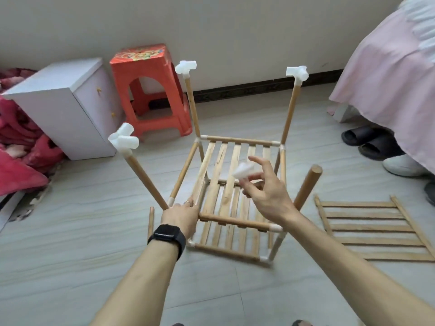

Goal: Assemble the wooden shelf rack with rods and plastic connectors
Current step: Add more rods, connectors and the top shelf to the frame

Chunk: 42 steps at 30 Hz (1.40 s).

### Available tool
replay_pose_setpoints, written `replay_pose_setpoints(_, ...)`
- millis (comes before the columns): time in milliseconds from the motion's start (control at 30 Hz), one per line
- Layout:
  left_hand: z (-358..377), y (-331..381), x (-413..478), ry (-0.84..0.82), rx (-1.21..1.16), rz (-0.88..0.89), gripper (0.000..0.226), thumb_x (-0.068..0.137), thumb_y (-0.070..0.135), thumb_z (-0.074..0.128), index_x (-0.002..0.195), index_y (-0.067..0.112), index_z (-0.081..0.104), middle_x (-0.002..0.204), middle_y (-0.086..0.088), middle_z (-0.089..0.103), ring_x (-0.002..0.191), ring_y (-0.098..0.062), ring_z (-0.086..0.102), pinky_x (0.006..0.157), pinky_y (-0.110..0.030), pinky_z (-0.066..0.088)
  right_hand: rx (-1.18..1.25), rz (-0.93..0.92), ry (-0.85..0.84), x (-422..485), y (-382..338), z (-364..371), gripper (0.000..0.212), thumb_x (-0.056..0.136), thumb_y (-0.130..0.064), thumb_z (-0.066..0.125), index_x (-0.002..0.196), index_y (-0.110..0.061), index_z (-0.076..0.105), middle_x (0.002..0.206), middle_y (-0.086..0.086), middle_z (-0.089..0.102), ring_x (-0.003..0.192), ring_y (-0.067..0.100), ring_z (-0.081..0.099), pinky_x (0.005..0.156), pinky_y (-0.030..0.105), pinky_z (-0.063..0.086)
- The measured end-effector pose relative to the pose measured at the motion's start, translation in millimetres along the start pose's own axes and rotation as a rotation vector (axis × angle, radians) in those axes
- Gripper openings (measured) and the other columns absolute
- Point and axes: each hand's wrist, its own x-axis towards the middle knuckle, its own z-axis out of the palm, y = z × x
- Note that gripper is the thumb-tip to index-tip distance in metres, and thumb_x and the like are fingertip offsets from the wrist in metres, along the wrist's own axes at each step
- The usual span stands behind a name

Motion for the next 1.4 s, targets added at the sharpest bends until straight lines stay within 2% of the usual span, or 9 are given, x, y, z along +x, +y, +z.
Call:
replay_pose_setpoints(167, -55.5, 24.8, -20.5, 0.179, -0.755, 0.107, 0.025, 0.101, 0.041, 0.051, 0.122, 0.032, 0.063, 0.123, 0.008, 0.065, 0.096, -0.007, 0.059, 0.072, -0.024, 0.046, 0.232, -0.008, -0.095, -52.3, -70.1, -31.4, 0.03, 0.099, -0.028, 0.064, 0.128, -0.028, 0.055, 0.102, 0.0, 0.068, 0.088, 0.019, 0.074, 0.079, 0.033, 0.061)
replay_pose_setpoints(267, -103.0, 48.9, -47.7, 0.175, -1.423, 0.301, 0.022, 0.101, 0.044, 0.054, 0.113, 0.034, 0.069, 0.114, 0.001, 0.074, 0.101, -0.016, 0.071, 0.088, -0.037, 0.056, 0.258, -0.016, -0.183, -61.8, -102.7, -53.3, 0.028, 0.103, -0.025, 0.057, 0.131, -0.031, 0.057, 0.095, 0.003, 0.065, 0.079, 0.017, 0.069, 0.077, 0.035, 0.061)
replay_pose_setpoints(400, -139.4, 74.0, -78.6, 0.133, -1.736, 0.54, 0.035, 0.098, 0.05, 0.051, 0.118, 0.031, 0.072, 0.11, -0.006, 0.075, 0.1, -0.024, 0.073, 0.081, -0.034, 0.055, 0.144, 0.001, -0.131, -58.9, -126.8, -91.8, 0.035, 0.108, -0.026, 0.047, 0.143, -0.024, 0.051, 0.098, 0.013, 0.062, 0.069, 0.011, 0.059, 0.074, 0.039, 0.062)
replay_pose_setpoints(500, -146.3, 93.3, -90.6, 0.14, -1.74, 0.593, 0.026, 0.097, 0.039, 0.062, 0.117, 0.027, 0.073, 0.105, -0.005, 0.075, 0.091, -0.022, 0.074, 0.071, -0.023, 0.055, 0.058, 0.094, -0.033, -57.2, -131.0, -117.5, 0.039, 0.109, -0.028, 0.044, 0.147, -0.018, 0.049, 0.088, 0.002, 0.067, 0.064, 0.004, 0.058, 0.067, 0.028, 0.055)
replay_pose_setpoints(633, -141.8, 106.8, -93.3, 0.171, -1.669, 0.622, 0.022, 0.09, 0.031, 0.074, 0.111, 0.027, 0.074, 0.097, -0.002, 0.077, 0.083, -0.02, 0.074, 0.07, -0.021, 0.057, 0.092, 0.12, 0.094, -66.0, -117.1, -127.9, 0.027, 0.108, -0.032, 0.047, 0.12, -0.019, 0.068, 0.075, -0.003, 0.07, 0.057, 0.003, 0.053, 0.061, 0.024, 0.053)
replay_pose_setpoints(833, -143.2, 108.6, -88.9, 0.14, -1.601, 0.64, 0.031, 0.094, 0.032, 0.07, 0.125, 0.033, 0.064, 0.096, 0.003, 0.077, 0.085, -0.015, 0.074, 0.072, -0.022, 0.057, 0.288, 0.144, 0.255, -72.4, -102.4, -125.4, 0.034, 0.101, -0.043, 0.057, 0.101, -0.013, 0.071, 0.071, -0.005, 0.065, 0.055, 0.006, 0.052, 0.061, 0.024, 0.051)
replay_pose_setpoints(1067, -143.7, 114.5, -82.8, 0.241, -1.46, 0.69, 0.026, 0.091, 0.033, 0.073, 0.114, 0.043, 0.067, 0.102, 0.026, 0.072, 0.094, 0.01, 0.066, 0.069, -0.011, 0.052, 0.252, 0.127, 0.208, -53.6, -107.1, -115.4, 0.047, 0.101, -0.047, 0.056, 0.102, -0.003, 0.071, 0.062, -0.008, 0.054, 0.057, 0.006, 0.052, 0.06, 0.022, 0.051)
replay_pose_setpoints(1267, -136.2, 118.0, -77.5, 0.527, -1.249, 0.608, 0.019, 0.091, 0.034, 0.072, 0.109, 0.033, 0.068, 0.099, 0.02, 0.07, 0.092, 0.01, 0.063, 0.07, -0.008, 0.05, 0.248, 0.161, 0.226, -47.0, -105.8, -112.0, 0.033, 0.102, -0.045, 0.056, 0.113, -0.016, 0.067, 0.099, 0.006, 0.071, 0.078, 0.014, 0.07, 0.069, 0.025, 0.055)
replay_pose_setpoints(1400, -131.2, 127.2, -78.2, 0.684, -1.221, 0.571, 0.022, 0.089, 0.033, 0.075, 0.107, 0.025, 0.063, 0.095, 0.02, 0.065, 0.09, 0.012, 0.06, 0.066, -0.007, 0.048, 0.347, 0.125, 0.225, -54.0, -102.1, -113.9, 0.032, 0.096, -0.044, 0.065, 0.118, -0.021, 0.065, 0.095, 0.0, 0.076, 0.085, 0.016, 0.074, 0.074, 0.027, 0.057)
